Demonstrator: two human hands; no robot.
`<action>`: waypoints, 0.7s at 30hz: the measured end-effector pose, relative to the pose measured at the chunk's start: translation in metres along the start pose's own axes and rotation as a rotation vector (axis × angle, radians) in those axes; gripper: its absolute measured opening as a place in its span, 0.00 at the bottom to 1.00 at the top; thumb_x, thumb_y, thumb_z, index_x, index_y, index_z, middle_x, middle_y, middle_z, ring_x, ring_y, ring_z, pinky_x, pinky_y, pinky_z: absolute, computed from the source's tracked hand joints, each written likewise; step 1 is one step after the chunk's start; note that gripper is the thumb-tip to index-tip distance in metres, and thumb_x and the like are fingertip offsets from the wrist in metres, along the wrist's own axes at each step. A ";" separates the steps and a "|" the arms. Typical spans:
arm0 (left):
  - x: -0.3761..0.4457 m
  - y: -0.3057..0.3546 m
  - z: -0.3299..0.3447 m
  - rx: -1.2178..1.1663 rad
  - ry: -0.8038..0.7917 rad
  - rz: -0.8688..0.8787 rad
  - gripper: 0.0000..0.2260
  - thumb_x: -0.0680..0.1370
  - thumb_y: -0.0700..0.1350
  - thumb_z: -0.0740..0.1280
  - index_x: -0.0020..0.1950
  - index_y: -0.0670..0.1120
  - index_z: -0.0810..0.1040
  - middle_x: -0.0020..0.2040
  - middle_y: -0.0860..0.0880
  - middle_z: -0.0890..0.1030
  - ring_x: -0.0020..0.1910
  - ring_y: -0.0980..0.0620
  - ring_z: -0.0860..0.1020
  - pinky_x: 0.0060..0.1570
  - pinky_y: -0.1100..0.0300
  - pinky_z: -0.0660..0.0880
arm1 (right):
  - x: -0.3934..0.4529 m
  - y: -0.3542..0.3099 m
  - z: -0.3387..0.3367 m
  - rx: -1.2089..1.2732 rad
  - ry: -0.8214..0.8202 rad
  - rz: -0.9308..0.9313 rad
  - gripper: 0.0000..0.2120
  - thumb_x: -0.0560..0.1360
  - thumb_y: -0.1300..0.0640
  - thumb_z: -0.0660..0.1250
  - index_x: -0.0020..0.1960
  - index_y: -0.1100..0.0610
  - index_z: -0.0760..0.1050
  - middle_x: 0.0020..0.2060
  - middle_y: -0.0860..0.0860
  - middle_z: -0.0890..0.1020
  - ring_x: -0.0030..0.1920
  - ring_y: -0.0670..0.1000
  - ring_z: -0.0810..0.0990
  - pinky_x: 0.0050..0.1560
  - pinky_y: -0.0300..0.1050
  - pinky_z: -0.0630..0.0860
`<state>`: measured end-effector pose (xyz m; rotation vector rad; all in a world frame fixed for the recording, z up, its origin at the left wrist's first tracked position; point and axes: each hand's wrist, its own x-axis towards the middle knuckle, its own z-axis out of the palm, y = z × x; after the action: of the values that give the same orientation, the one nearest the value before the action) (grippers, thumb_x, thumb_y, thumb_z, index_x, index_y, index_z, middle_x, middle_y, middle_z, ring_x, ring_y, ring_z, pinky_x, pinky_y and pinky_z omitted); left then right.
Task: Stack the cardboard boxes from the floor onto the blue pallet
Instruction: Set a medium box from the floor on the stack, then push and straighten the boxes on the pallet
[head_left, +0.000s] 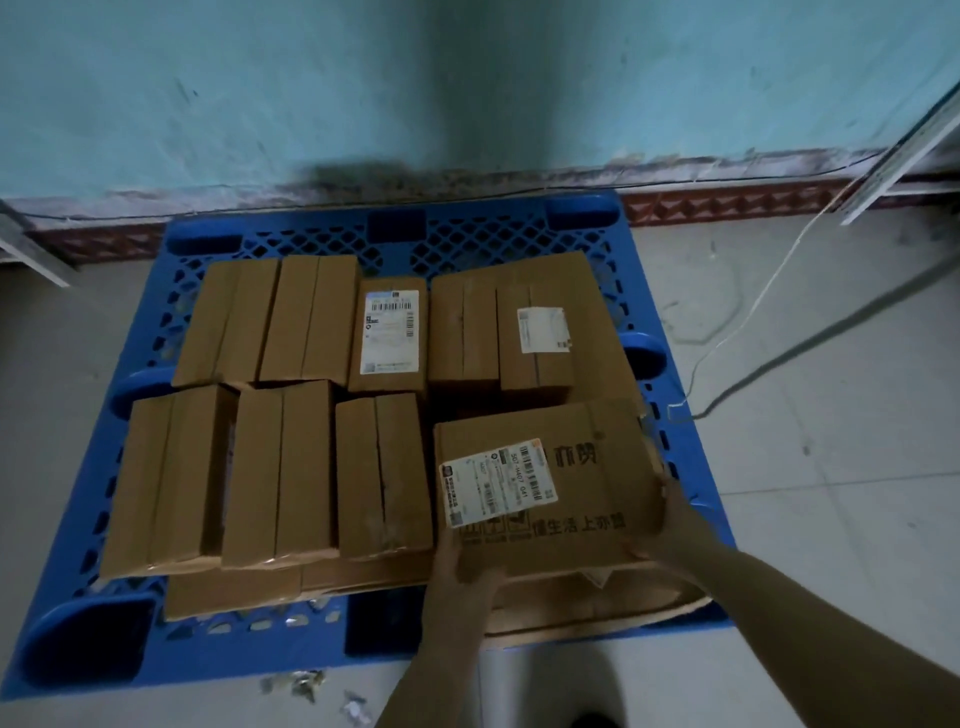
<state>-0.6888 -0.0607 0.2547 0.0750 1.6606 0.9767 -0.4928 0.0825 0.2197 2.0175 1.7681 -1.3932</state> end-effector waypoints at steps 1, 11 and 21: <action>0.002 -0.002 0.003 0.022 -0.014 0.011 0.29 0.74 0.33 0.64 0.72 0.50 0.64 0.68 0.49 0.71 0.65 0.46 0.71 0.65 0.47 0.69 | 0.006 0.002 0.008 -0.048 0.034 -0.023 0.54 0.63 0.59 0.74 0.74 0.47 0.39 0.68 0.56 0.64 0.60 0.59 0.71 0.55 0.53 0.73; 0.009 0.016 -0.001 0.052 -0.058 -0.079 0.27 0.74 0.37 0.66 0.71 0.52 0.64 0.62 0.54 0.71 0.49 0.57 0.73 0.44 0.66 0.74 | 0.014 -0.010 0.012 -0.311 0.110 -0.323 0.54 0.64 0.48 0.72 0.74 0.50 0.37 0.72 0.58 0.55 0.70 0.60 0.60 0.63 0.58 0.70; 0.020 0.104 -0.084 0.103 0.358 0.280 0.17 0.72 0.42 0.69 0.58 0.57 0.73 0.58 0.54 0.75 0.54 0.53 0.76 0.49 0.57 0.76 | -0.009 -0.167 0.033 -0.453 0.017 -0.544 0.53 0.65 0.40 0.72 0.75 0.47 0.39 0.76 0.47 0.45 0.75 0.50 0.43 0.74 0.53 0.47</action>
<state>-0.8097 -0.0293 0.3045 0.2170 2.0686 1.1631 -0.6484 0.1077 0.2834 1.3796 2.4815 -0.9366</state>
